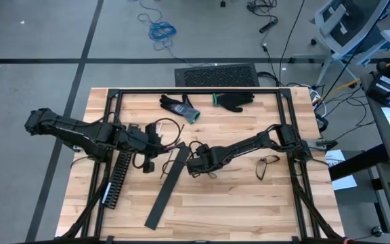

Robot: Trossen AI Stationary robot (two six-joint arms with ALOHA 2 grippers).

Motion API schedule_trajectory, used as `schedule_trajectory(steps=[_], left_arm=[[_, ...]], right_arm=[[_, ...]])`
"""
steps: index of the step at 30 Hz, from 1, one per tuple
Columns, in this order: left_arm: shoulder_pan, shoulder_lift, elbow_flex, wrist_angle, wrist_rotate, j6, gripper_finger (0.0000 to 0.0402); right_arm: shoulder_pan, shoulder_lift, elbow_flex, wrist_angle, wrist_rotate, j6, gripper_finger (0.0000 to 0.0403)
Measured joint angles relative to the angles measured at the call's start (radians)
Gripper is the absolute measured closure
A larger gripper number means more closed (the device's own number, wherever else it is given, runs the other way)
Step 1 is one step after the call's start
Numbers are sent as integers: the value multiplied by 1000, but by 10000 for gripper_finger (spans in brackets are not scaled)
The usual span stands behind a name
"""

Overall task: Ziptie cables
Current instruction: Insert the cable wire into the black zip tie

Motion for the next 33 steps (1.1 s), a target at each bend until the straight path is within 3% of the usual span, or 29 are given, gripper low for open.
schedule_trajectory(steps=[13, 15, 18, 22, 33], left_arm=[[0, 0, 0, 0, -5, -9, 373], [0, 0, 0, 0, -6, -8, 373], [0, 0, 0, 0, -10, -6, 384], [0, 0, 0, 0, -34, -9, 387], [0, -31, 0, -3, -67, 12, 384]], right_arm=[[12, 53, 5, 54, -32, 2, 318], [13, 66, 6, 60, -31, -20, 330], [13, 77, 8, 78, -30, -46, 383], [5, 79, 7, 89, -39, -72, 400], [-4, -63, -11, 38, -17, -129, 403]])
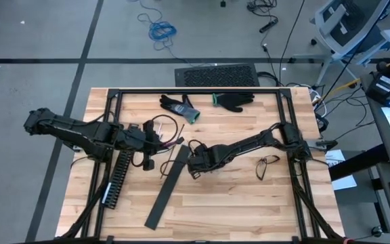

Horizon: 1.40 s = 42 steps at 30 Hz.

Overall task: Ziptie cables
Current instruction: Insert the cable wire into the black zip tie

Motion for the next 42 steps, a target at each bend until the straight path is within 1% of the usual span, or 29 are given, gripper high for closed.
schedule_trajectory(steps=[5, 7, 9, 13, 17, 20, 24, 27, 31, 33, 36, 38, 40, 42], left_arm=[[0, -55, 0, -66, -22, 10, 386], [0, -79, 0, -99, -42, 9, 386], [0, -97, 0, -124, -51, 6, 386], [0, -112, 0, -131, -52, 6, 386], [0, -110, 0, -130, -52, 6, 386], [0, -105, 0, -121, -47, 8, 386], [0, -109, -44, -29, -17, 10, 386], [0, -112, -84, 36, 21, 4, 386], [0, -112, -127, 129, 40, 3, 386], [0, -112, -132, 145, 40, 4, 386], [1, -110, -131, 197, 40, 17, 386], [2, -109, -131, 232, 42, 50, 386], [18, -105, -131, 286, 86, 80, 387], [48, -86, -131, 340, 171, 85, 387]], right_arm=[[-2, -118, 6, -101, 122, 32, 403], [-1, -165, 4, -157, 184, 75, 403], [0, -227, 5, -175, 263, 113, 403], [-2, -338, 6, -145, 416, 165, 403], [-2, -437, 5, -25, 558, 172, 403], [-3, -478, -38, 154, 598, 119, 403], [-7, -507, -167, 538, 576, 33, 403], [-16, -506, -303, 875, 526, 17, 403], [-25, -500, -518, 1429, 477, -2, 403], [-26, -498, -614, 1612, 479, 2, 403], [-26, -497, -704, 1788, 494, -3, 403], [-21, -498, -718, 1832, 494, -14, 403], [-15, -499, -716, 1825, 488, -31, 403], [-14, -497, -698, 1823, 451, -50, 403]])
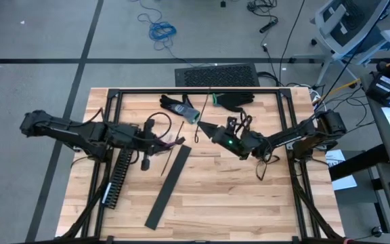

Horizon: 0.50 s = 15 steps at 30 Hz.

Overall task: Ziptie cables
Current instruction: Insert the cable wire into the black zip tie

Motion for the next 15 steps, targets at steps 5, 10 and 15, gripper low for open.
schedule_trajectory(steps=[5, 10, 15], left_arm=[[72, 76, 0, 50, 228, -5, 387], [137, 97, 0, 31, 380, -16, 387], [208, 88, 0, -29, 464, -19, 387]], right_arm=[[-9, -1, 53, 1, -154, -76, 403], [-7, -1, 67, -3, -276, -115, 403], [-8, -1, 66, -7, -324, -130, 403]])
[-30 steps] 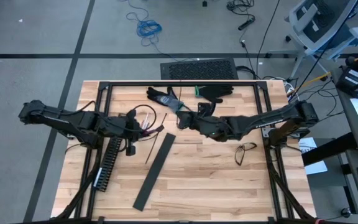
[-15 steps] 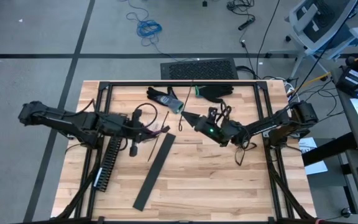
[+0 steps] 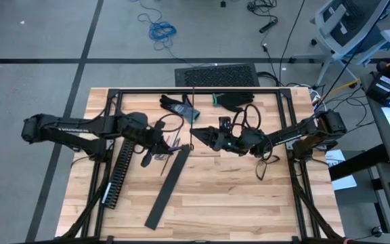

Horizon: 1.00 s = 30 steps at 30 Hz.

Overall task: Ziptie cables
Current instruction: Insert the cable wire into the black zip tie

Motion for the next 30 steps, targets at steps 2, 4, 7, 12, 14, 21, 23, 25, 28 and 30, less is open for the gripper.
schedule_trajectory(steps=[2, 4, 7, 12, 14, 21, 23, 25, 28, 30], left_arm=[[9, -1, 0, 16, 25, -7, 387], [11, 0, 0, 23, 29, -10, 387], [12, 0, 0, 51, 29, -11, 387], [11, 0, 0, 51, 29, -11, 387], [12, 0, 0, 52, 29, -11, 387], [11, 0, 0, 92, 43, -37, 387], [11, 0, 0, 106, 51, -37, 387], [12, 0, 0, 114, 60, -37, 387], [10, 0, 0, 121, 99, -46, 387], [8, 0, 0, 121, 107, -60, 387]], right_arm=[[-2, 0, 0, -27, -6, 9, 403], [-1, 0, 0, -59, -10, 16, 403], [-3, 0, -1, -88, -12, 17, 403], [-22, 0, -1, -72, -26, 16, 403], [-32, 0, -1, -71, -31, 16, 403], [-41, 0, -1, -70, -33, 18, 403], [-41, 0, -1, -63, -33, 21, 403], [-41, 0, -1, -61, -33, 21, 403], [-43, 0, 0, -38, -30, 19, 403], [-46, 0, 3, -34, -30, 20, 403]])
